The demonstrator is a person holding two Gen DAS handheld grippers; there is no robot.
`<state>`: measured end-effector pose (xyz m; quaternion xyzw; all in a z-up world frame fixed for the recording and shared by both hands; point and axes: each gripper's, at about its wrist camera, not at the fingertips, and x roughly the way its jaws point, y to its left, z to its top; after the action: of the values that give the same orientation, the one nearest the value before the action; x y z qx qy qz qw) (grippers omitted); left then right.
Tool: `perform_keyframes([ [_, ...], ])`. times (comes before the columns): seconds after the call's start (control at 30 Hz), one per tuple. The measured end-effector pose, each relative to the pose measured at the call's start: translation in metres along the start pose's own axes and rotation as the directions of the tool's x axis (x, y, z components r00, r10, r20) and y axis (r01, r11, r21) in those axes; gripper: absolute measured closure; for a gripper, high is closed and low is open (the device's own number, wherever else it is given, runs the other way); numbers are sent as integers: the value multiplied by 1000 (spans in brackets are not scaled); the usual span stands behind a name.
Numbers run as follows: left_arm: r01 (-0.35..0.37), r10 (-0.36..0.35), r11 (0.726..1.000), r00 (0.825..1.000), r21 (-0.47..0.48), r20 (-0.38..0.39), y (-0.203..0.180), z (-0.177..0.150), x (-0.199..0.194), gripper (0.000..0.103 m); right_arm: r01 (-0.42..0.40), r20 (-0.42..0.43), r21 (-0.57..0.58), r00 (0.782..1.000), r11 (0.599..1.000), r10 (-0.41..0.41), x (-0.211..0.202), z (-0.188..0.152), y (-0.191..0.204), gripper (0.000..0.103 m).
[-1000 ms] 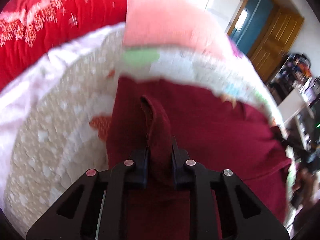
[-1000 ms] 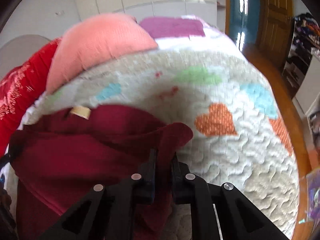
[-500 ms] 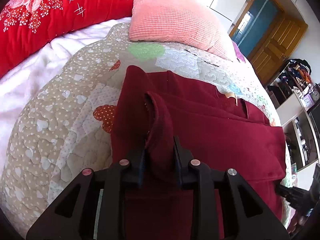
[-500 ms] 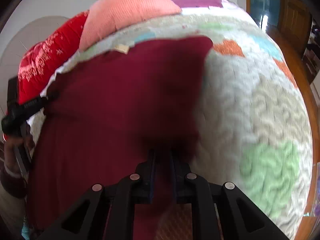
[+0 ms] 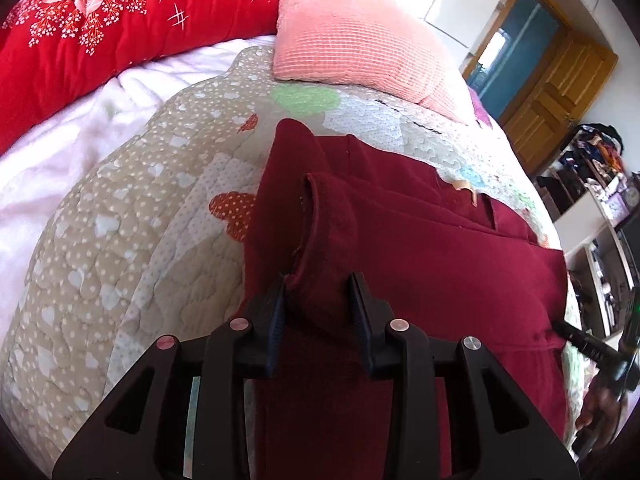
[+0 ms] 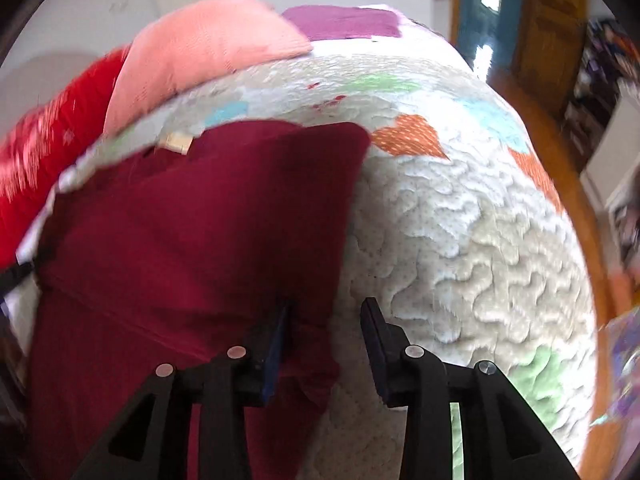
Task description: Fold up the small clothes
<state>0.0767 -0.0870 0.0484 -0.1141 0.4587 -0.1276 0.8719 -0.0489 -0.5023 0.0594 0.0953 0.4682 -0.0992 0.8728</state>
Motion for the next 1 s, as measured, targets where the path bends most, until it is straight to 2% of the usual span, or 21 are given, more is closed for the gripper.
perform_keyframes([
  [0.07, 19, -19, 1000, 1000, -15, 0, 5, -3, -9, 73, -23, 13, 40, 1000, 999, 23, -14, -1, -3, 69],
  [0.13, 15, -15, 1000, 1000, -11, 2, 6, -6, -19, 73, -18, 38, 22, 999, 1000, 17, -35, -9, -2, 69],
  [0.2, -14, 14, 1000, 1000, 6, 0, 5, -12, -30, 65, -39, 61, 0, 997, 999, 39, -51, -20, 5, 69],
  [0.27, -11, 11, 1000, 1000, 10, -5, 6, -22, -40, 61, -94, 60, 0, 994, 996, 93, -61, -33, 9, 69],
  [0.37, -12, 12, 1000, 1000, 11, -20, 5, -41, -55, 54, -93, 23, -3, 995, 996, 93, -50, -46, 13, 69],
  [0.47, -41, 43, 997, 999, 60, -23, 0, -61, -71, 54, -81, -33, 34, 996, 996, 82, -35, -59, 10, 69],
  [0.57, -76, 79, 991, 997, 110, -22, -4, -78, -83, 54, -120, -11, 58, 993, 991, 121, -45, -71, 9, 65],
  [0.67, -84, 87, 989, 996, 119, -24, -5, -91, -91, 54, -153, -45, 47, 987, 987, 155, -49, -87, 13, 61],
  [0.77, -87, 92, 990, 995, 107, -41, -3, -102, -93, 54, -144, -33, 6, 989, 990, 144, -49, -98, 20, 62],
  [0.8, -87, 92, 991, 995, 104, -47, -3, -103, -94, 54, -130, -15, 1, 991, 992, 130, -49, -101, 22, 64],
  [0.87, -87, 93, 991, 994, 100, -53, -3, -108, -97, 54, -121, 16, 1, 993, 993, 121, -49, -105, 24, 95],
  [0.93, -89, 94, 991, 994, 102, -51, -3, -112, -102, 54, -119, 37, -1, 992, 993, 119, -54, -105, 25, 96],
  [1.0, -90, 96, 991, 994, 100, -47, -1, -116, -108, 54, -84, 62, -9, 995, 996, 84, -63, -104, 22, 97],
])
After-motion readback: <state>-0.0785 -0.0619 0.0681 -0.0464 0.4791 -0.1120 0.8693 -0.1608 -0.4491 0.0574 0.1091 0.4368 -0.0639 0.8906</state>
